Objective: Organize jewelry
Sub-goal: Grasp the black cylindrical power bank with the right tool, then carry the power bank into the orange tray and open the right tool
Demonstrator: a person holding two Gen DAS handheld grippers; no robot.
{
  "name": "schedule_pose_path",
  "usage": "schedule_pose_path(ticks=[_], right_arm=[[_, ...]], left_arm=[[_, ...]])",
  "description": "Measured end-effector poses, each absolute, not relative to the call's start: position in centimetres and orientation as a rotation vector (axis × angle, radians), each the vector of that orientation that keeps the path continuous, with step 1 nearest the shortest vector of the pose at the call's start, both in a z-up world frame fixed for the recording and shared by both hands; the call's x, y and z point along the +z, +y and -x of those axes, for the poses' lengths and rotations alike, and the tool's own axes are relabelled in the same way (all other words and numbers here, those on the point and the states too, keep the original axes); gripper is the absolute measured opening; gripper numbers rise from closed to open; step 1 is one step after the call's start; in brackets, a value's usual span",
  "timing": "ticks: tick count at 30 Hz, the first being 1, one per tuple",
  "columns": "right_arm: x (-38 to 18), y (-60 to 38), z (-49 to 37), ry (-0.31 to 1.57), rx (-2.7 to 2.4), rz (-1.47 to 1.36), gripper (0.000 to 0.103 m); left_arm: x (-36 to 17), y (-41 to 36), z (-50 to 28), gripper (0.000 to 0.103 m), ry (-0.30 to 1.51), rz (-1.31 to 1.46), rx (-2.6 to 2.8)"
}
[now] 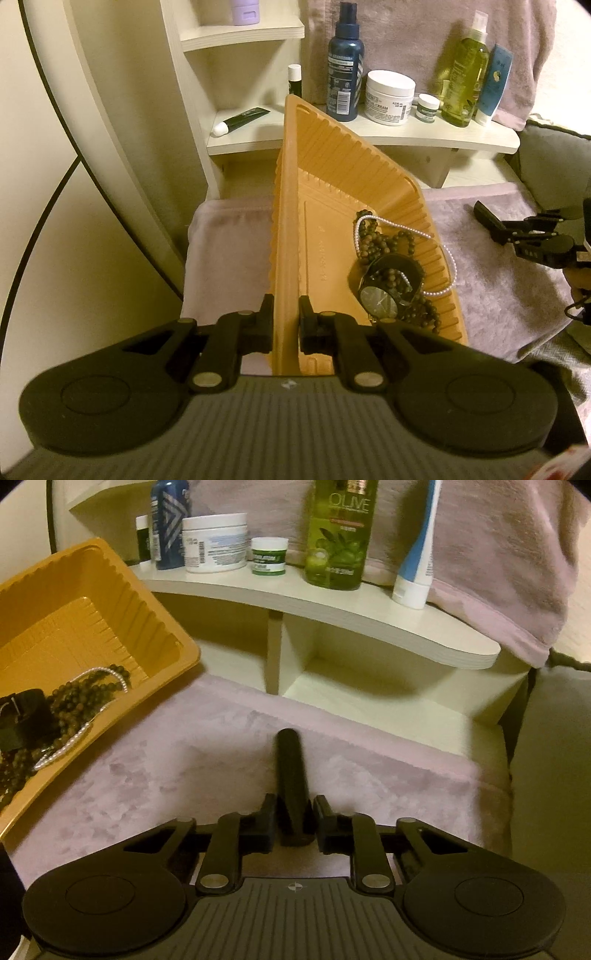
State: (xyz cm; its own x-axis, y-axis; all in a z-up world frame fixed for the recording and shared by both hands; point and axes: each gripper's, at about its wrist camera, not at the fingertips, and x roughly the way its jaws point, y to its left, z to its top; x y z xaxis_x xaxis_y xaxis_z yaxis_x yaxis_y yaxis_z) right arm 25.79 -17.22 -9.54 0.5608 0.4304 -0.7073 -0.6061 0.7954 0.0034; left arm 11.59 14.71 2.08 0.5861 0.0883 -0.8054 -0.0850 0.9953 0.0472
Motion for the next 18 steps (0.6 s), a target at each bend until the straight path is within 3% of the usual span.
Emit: schedule_pose_path(ticks=[18], right_arm=[[-3.5,-13.7,-19.7,0.647,0.719,0.041,0.020]], left_arm=[[2.1,14.7,-11.6,0.010,0.936,0.001,0.100]])
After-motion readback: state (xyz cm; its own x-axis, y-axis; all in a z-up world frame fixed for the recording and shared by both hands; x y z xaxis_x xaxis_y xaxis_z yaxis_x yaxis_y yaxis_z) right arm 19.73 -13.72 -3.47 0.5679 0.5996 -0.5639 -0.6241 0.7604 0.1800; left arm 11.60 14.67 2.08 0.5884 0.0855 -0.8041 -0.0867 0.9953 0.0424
